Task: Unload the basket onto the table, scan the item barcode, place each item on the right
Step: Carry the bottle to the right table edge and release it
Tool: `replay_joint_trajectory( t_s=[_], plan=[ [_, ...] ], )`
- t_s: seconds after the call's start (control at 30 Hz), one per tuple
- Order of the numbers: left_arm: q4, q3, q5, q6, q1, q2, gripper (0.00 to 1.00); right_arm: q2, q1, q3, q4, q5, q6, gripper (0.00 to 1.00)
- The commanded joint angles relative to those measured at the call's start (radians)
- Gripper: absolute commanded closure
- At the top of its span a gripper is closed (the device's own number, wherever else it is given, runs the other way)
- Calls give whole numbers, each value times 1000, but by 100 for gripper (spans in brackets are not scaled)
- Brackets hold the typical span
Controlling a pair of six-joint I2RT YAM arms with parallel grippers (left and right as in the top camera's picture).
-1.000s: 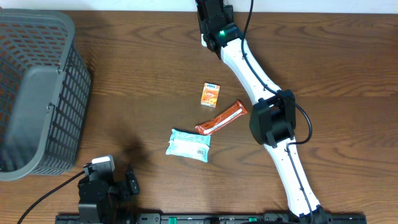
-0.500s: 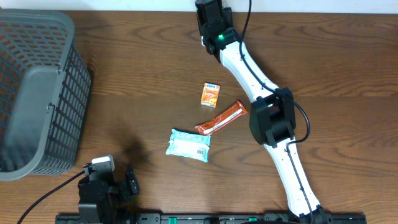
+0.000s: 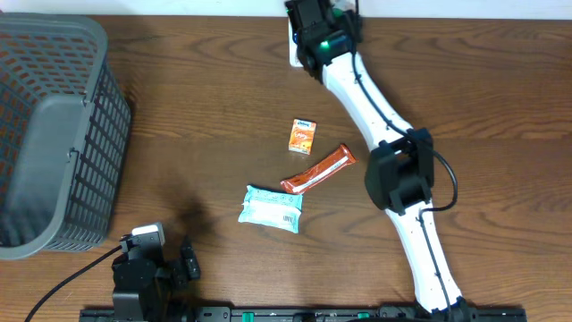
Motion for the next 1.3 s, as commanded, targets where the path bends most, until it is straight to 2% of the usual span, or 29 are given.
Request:
replay_joint_trajectory(
  t_s=[0.0,0.07,0.27,0.5,0.73,1.0,1.27],
  plan=[
    [-6,-1,10,-9,2,1,6,-51,-97,12,-99,137,4,54],
    [-6,-1,10,-9,2,1,6,-51,-171,12,-220,132,84,54],
    [-6,-1,10,-9,2,1,6,-51,-377,12,-422,34,256,51],
    [-6,-1,10,-9,2,1,6,-51,-695,12,-568,-349,386,48],
    [-6,-1,10,-10,2,1,6,-51,-953,1,-586,-809,516,47],
    [-6,-1,10,-10,2,1,6,-51,-1144,-104,-597,-863,627,47],
    [-6,-1,10,-9,2,1,6,-51,-1221,-240,-566,-892,640,49]
  ],
)
